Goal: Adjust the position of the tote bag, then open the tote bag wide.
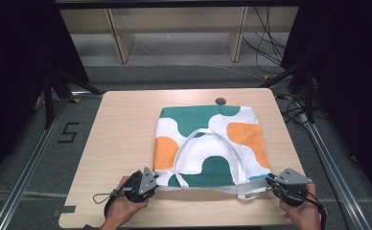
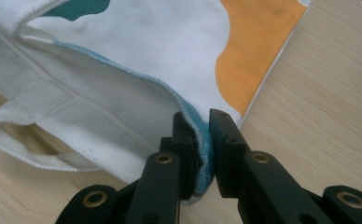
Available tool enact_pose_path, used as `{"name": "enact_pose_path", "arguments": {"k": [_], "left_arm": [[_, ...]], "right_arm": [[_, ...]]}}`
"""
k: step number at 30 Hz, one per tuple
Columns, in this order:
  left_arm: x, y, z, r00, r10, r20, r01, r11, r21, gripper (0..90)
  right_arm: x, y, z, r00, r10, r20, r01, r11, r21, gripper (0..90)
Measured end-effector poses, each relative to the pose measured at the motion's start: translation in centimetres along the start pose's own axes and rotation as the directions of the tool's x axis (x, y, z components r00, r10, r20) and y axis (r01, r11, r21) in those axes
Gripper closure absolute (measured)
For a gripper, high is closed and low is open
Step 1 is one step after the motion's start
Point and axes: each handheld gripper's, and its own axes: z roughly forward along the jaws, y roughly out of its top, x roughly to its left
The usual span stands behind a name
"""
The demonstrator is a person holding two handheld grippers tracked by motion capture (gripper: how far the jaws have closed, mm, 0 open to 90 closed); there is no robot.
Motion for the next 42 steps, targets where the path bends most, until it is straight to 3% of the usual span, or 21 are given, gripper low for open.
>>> {"name": "enact_pose_path", "arguments": {"k": [2, 5, 11, 14, 15, 17, 19, 20, 21, 22, 23, 26, 27, 28, 29, 34, 35, 37, 39, 41, 42], "left_arm": [[-0.3, -0.1, -0.5, 0.9999, 0.01, -0.004, -0.01, 0.9999, -0.001, 77.7], [-0.5, -0.3, -0.7, 1.0, -0.007, 0.001, 0.007, 0.9999, -0.008, 77.6], [-0.8, -0.5, -1.1, 0.9999, -0.003, 0.014, 0.003, 1.0, -0.006, 77.3], [-0.6, -0.5, -1.0, 0.9999, -0.002, 0.012, 0.003, 0.9999, -0.015, 76.9], [-0.6, -0.5, -1.0, 0.9999, -0.004, 0.013, 0.004, 0.9999, -0.015, 76.8], [-0.6, -0.6, -1.0, 0.9999, -0.008, 0.014, 0.009, 0.9997, -0.021, 76.8], [-0.5, -0.5, -1.2, 0.9999, 0.002, 0.013, -0.002, 0.9998, -0.02, 76.8], [-0.5, -0.5, -1.2, 0.9998, -0.006, 0.017, 0.006, 0.9996, -0.026, 76.9], [-0.4, -0.5, -1.2, 0.9998, -0.016, 0.012, 0.016, 0.9995, -0.027, 76.9], [-0.4, -0.4, -1.3, 0.9998, -0.013, 0.016, 0.014, 0.9995, -0.029, 76.9], [-0.2, -0.3, -1.4, 0.9999, -0.002, 0.016, 0.003, 0.9997, -0.026, 76.8], [-0.1, 0.0, -1.8, 1.0, 0.004, 0.004, -0.003, 0.999, -0.044, 77.4], [0.0, 0.1, -2.0, 1.0, -0.001, 0.006, 0.001, 0.9988, -0.05, 77.5], [0.1, 0.2, -2.2, 1.0, -0.008, -0.001, 0.008, 0.9982, -0.059, 77.6], [0.3, 0.3, -2.4, 0.9999, -0.015, -0.005, 0.015, 0.9968, -0.079, 77.9], [0.7, 1.0, -3.4, 0.9992, -0.021, -0.033, 0.017, 0.9926, -0.12, 79.8], [0.9, 1.1, -3.6, 0.9987, -0.013, -0.049, 0.007, 0.9922, -0.125, 80.2], [1.1, 1.5, -3.9, 0.9976, -0.041, -0.057, 0.032, 0.9896, -0.14, 81.1], [1.6, 2.0, -4.5, 0.997, -0.028, -0.073, 0.017, 0.9872, -0.158, 81.9], [1.8, 2.5, -5.0, 0.9959, -0.036, -0.083, 0.021, 0.9829, -0.183, 82.6], [2.0, 2.9, -5.4, 0.995, -0.026, -0.096, 0.006, 0.9802, -0.198, 82.8]], "right_arm": [[-0.1, -0.2, 0.0, 0.9996, 0.018, -0.02, -0.018, 1.0, -0.004, 81.3], [0.1, -0.2, -0.1, 0.9996, 0.022, -0.015, -0.022, 1.0, -0.009, 80.2], [0.0, -0.6, 0.4, 0.9995, 0.021, -0.025, -0.021, 1.0, 0.013, 72.9], [-0.3, -0.7, 0.8, 0.9984, 0.009, -0.055, -0.008, 1.0, 0.027, 70.5], [-0.2, -0.7, 0.8, 0.9989, 0.031, -0.036, -0.03, 0.999, 0.027, 70.5], [-0.2, -0.7, 0.8, 0.9973, 0.046, -0.058, -0.044, 0.998, 0.035, 73.6], [-0.3, -0.6, 0.7, 0.9985, -0.001, -0.054, 0.002, 1.0, 0.029, 78.4], [0.0, -0.5, 0.5, 0.9977, 0.039, -0.055, -0.037, 0.999, 0.039, 79.9], [-0.3, -0.5, 0.5, 0.9986, -0.004, -0.054, 0.005, 1.0, 0.015, 81.1], [-0.4, -0.4, 0.4, 0.9987, -0.009, -0.05, 0.01, 1.0, 0.01, 81.3], [-0.3, -0.3, 0.3, 0.9975, 0.032, -0.064, -0.032, 0.999, 0.002, 81.6], [-0.3, 0.0, 0.1, 0.9982, 0.026, -0.054, -0.027, 0.999, -0.018, 82.5], [-0.1, 0.0, -0.1, 0.9971, 0.058, -0.05, -0.059, 0.998, -0.023, 82.6], [-0.4, 0.2, -0.2, 0.9976, 0.046, -0.052, -0.048, 0.998, -0.036, 82.8], [-0.2, 0.2, -0.3, 0.9948, 0.081, -0.062, -0.084, 0.996, -0.037, 82.9], [-0.7, 1.4, -1.6, 0.9953, 0.074, -0.064, -0.081, 0.99, -0.116, 83.2], [-0.5, 1.6, -1.9, 0.9923, 0.102, -0.071, -0.109, 0.987, -0.117, 83.2], [-0.8, 2.0, -2.2, 0.994, 0.076, -0.079, -0.087, 0.986, -0.14, 83.2], [-0.6, 2.4, -2.7, 0.9931, 0.09, -0.076, -0.1, 0.983, -0.155, 83.3], [-0.9, 2.9, -3.0, 0.9937, 0.071, -0.087, -0.085, 0.98, -0.177, 83.4], [-0.6, 3.1, -3.3, 0.9893, 0.107, -0.099, -0.122, 0.979, -0.161, 83.5]]}}
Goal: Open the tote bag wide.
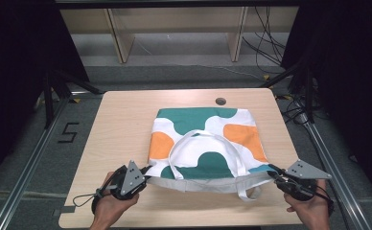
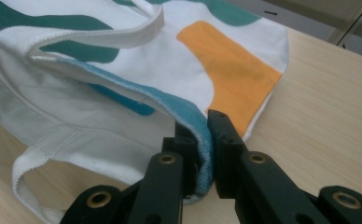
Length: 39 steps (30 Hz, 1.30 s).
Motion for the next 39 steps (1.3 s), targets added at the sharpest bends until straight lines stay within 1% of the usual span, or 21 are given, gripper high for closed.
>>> {"name": "enact_pose_path", "arguments": {"k": [2, 7, 8, 9, 11, 17, 18, 19, 21, 22, 24, 25, 27, 28, 29, 30, 31, 33, 35, 37, 39], "left_arm": [[0.2, 0.6, -0.4, 1.0, -0.003, -0.001, 0.002, 0.9997, -0.024, 83.1], [0.9, 2.4, -1.6, 0.9999, 0.001, -0.01, -0.001, 0.997, -0.077, 83.8], [0.9, 2.6, -1.8, 0.9999, -0.001, -0.014, 0.0, 0.9963, -0.085, 84.1], [1.1, 3.1, -2.3, 0.9998, -0.008, -0.017, 0.006, 0.9951, -0.099, 84.3], [1.3, 3.8, -3.0, 0.9994, -0.026, -0.022, 0.022, 0.9911, -0.131, 84.3], [1.8, 6.4, -5.2, 0.9977, 0.026, -0.062, -0.038, 0.9809, -0.191, 85.1], [1.9, 6.9, -5.5, 0.9969, 0.028, -0.073, -0.042, 0.978, -0.204, 85.2], [2.1, 7.3, -5.7, 0.9956, 0.04, -0.084, -0.057, 0.9756, -0.212, 85.4], [2.4, 7.9, -6.1, 0.9948, 0.039, -0.094, -0.06, 0.9705, -0.233, 85.6], [2.6, 8.1, -6.2, 0.9947, 0.037, -0.096, -0.059, 0.9696, -0.237, 85.6], [3.2, 8.8, -6.6, 0.9946, 0.036, -0.098, -0.062, 0.9603, -0.272, 85.7], [3.4, 9.0, -6.8, 0.9936, 0.039, -0.107, -0.067, 0.9599, -0.272, 85.8], [3.8, 9.9, -7.2, 0.9915, 0.045, -0.122, -0.079, 0.9542, -0.288, 85.9], [4.0, 10.2, -7.3, 0.9911, 0.045, -0.126, -0.08, 0.9529, -0.293, 86.0], [4.2, 10.6, -7.5, 0.9903, 0.045, -0.132, -0.082, 0.9515, -0.297, 86.0], [4.4, 11.0, -7.9, 0.9902, 0.039, -0.134, -0.08, 0.9469, -0.312, 86.1], [4.5, 11.3, -8.2, 0.9898, 0.041, -0.136, -0.083, 0.9447, -0.318, 86.2], [4.8, 12.0, -9.0, 0.989, 0.043, -0.142, -0.089, 0.9385, -0.334, 86.3], [5.2, 12.6, -9.5, 0.9888, 0.04, -0.144, -0.088, 0.9345, -0.345, 86.4], [5.4, 12.9, -9.9, 0.9906, 0.032, -0.133, -0.077, 0.9357, -0.344, 86.4], [5.7, 13.0, -9.8, 0.993, 0.015, -0.118, -0.056, 0.9334, -0.354, 86.4]], "right_arm": [[-0.3, 0.7, -0.3, 0.9992, -0.039, 0.002, 0.039, 0.999, -0.031, 83.6], [-0.5, 2.6, -1.7, 0.9997, -0.024, -0.005, 0.023, 0.997, -0.072, 84.0], [-0.7, 3.0, -1.9, 0.9988, -0.048, 0.007, 0.049, 0.994, -0.101, 84.0], [-0.5, 3.2, -2.3, 0.9999, -0.008, -0.006, 0.008, 0.997, -0.083, 84.1], [-0.7, 4.1, -2.9, 0.9991, -0.041, -0.008, 0.039, 0.993, -0.109, 84.1], [-1.1, 6.6, -4.8, 0.9982, -0.047, -0.037, 0.041, 0.99, -0.136, 84.6], [-1.5, 7.0, -4.8, 0.996, -0.086, -0.025, 0.08, 0.983, -0.167, 84.7], [-1.4, 7.6, -5.2, 0.9977, -0.057, -0.037, 0.052, 0.989, -0.141, 84.8], [-1.8, 8.6, -5.7, 0.994, -0.106, -0.023, 0.101, 0.982, -0.161, 84.9], [-1.7, 9.1, -6.0, 0.9967, -0.074, -0.034, 0.068, 0.986, -0.152, 84.9], [-2.1, 10.1, -6.4, 0.9946, -0.098, -0.033, 0.091, 0.981, -0.169, 85.0], [-2.1, 10.7, -6.7, 0.9955, -0.088, -0.033, 0.081, 0.981, -0.176, 85.0], [-2.5, 11.7, -7.0, 0.9906, -0.136, -0.016, 0.13, 0.97, -0.205, 85.1], [-2.3, 12.2, -7.3, 0.9924, -0.121, -0.022, 0.115, 0.973, -0.198, 85.1], [-2.5, 12.7, -7.4, 0.9888, -0.148, -0.02, 0.139, 0.965, -0.223, 85.2], [-2.3, 13.1, -7.8, 0.991, -0.129, -0.035, 0.119, 0.971, -0.208, 85.2], [-2.4, 13.7, -8.1, 0.9885, -0.151, -0.014, 0.144, 0.962, -0.232, 85.3], [-2.3, 14.5, -8.7, 0.9867, -0.162, -0.003, 0.156, 0.955, -0.252, 85.3], [-2.3, 15.4, -9.5, 0.9851, -0.171, -0.017, 0.161, 0.953, -0.256, 85.4], [-2.2, 16.2, -10.0, 0.9826, -0.185, -0.019, 0.174, 0.952, -0.253, 85.5], [-2.1, 16.8, -10.3, 0.9796, -0.201, -0.002, 0.193, 0.945, -0.263, 85.6]]}}
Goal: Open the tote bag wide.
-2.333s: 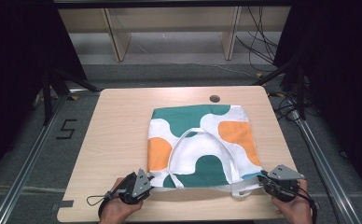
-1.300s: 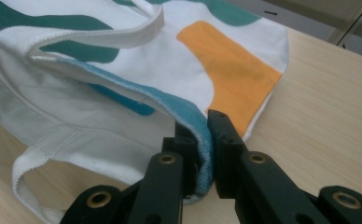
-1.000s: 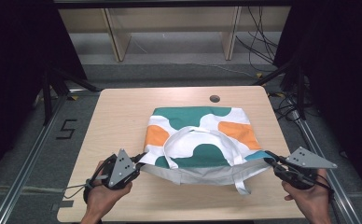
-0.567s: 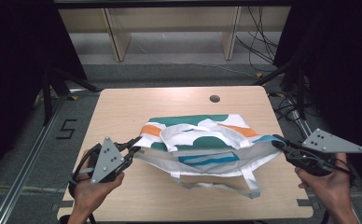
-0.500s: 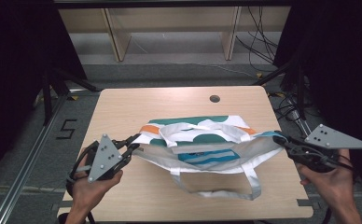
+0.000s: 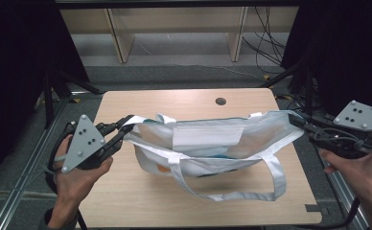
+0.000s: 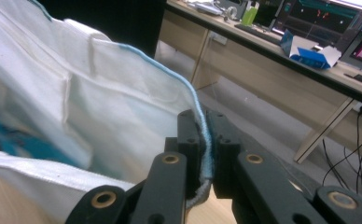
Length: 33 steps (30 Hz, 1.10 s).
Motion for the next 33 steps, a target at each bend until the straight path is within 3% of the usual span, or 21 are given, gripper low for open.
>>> {"name": "enact_pose_path", "arguments": {"k": [4, 8, 11, 12, 14, 15, 17, 20, 21, 25, 28, 33], "left_arm": [[0.7, -0.9, 0.7, 0.9989, -0.047, 0.005, 0.047, 0.9989, 0.006, 86.2], [1.6, -2.1, 1.6, 0.996, -0.089, -0.012, 0.089, 0.9956, 0.03, 86.1], [2.3, -3.0, 2.4, 0.9916, -0.128, -0.016, 0.129, 0.9909, 0.039, 85.8], [2.5, -3.3, 2.6, 0.9902, -0.139, -0.02, 0.139, 0.9895, 0.038, 85.7], [2.7, -3.7, 2.9, 0.9876, -0.156, -0.022, 0.156, 0.9871, 0.034, 85.7], [2.7, -3.9, 3.0, 0.9861, -0.164, -0.024, 0.165, 0.9859, 0.029, 85.6], [2.7, -4.2, 3.2, 0.9863, -0.164, -0.022, 0.165, 0.9856, 0.039, 85.6], [2.6, -4.7, 3.5, 0.9862, -0.165, -0.018, 0.166, 0.9847, 0.054, 85.4], [2.4, -5.1, 3.5, 0.9862, -0.164, -0.022, 0.165, 0.9847, 0.057, 85.3], [1.5, -6.3, 3.6, 0.9876, -0.157, -0.003, 0.156, 0.9839, 0.086, 85.0], [1.1, -8.0, 3.9, 0.981, -0.194, 0.013, 0.191, 0.9758, 0.106, 84.7], [0.6, -10.5, 4.1, 0.9744, -0.223, 0.028, 0.217, 0.9646, 0.151, 84.3]], "right_arm": [[-0.4, 0.5, 0.6, 0.9999, -0.014, 0.003, 0.014, 1.0, 0.007, 85.6], [-0.8, 0.6, 1.9, 0.9999, 0.004, -0.015, -0.004, 1.0, 0.013, 85.6], [-1.1, 0.6, 2.9, 1.0, -0.004, -0.008, 0.004, 1.0, 0.024, 85.6], [-1.1, 0.6, 3.3, 0.9994, 0.028, -0.019, -0.027, 0.999, 0.045, 85.6], [-1.4, 0.5, 4.1, 1.0, 0.0, -0.003, 0.0, 1.0, 0.031, 85.5], [-1.3, 0.5, 4.2, 0.9995, 0.029, -0.009, -0.029, 0.999, 0.045, 85.5], [-1.5, 0.4, 4.7, 1.0, 0.009, 0.005, -0.009, 0.999, 0.036, 85.5], [-1.4, 0.0, 5.2, 0.9997, 0.023, 0.004, -0.023, 0.998, 0.065, 85.5], [-1.6, -0.2, 5.3, 1.0, -0.002, 0.007, 0.002, 0.998, 0.067, 85.5], [-1.2, -1.5, 5.7, 0.9997, 0.025, 0.005, -0.026, 0.996, 0.087, 85.5], [-1.0, -2.7, 6.1, 0.9994, 0.033, -0.011, -0.032, 0.994, 0.101, 85.5], [-0.4, -4.3, 7.0, 0.9985, 0.042, -0.034, -0.037, 0.99, 0.134, 85.5]]}}
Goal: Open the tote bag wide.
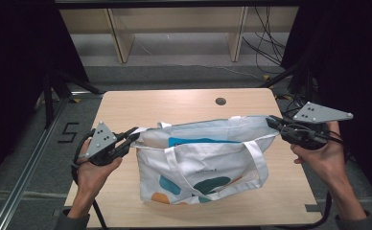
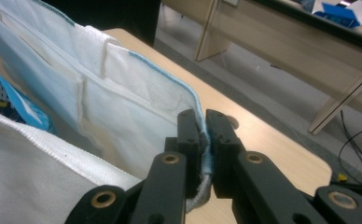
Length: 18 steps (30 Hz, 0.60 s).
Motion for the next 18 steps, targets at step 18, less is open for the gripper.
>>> {"name": "enact_pose_path", "arguments": {"k": [18], "left_arm": [[-0.8, -7.5, 2.4, 0.9957, -0.066, 0.065, 0.05, 0.9749, 0.217, 84.2]], "right_arm": [[1.8, -7.4, 4.4, 0.9958, 0.067, -0.062, -0.059, 0.99, 0.126, 85.3]]}}
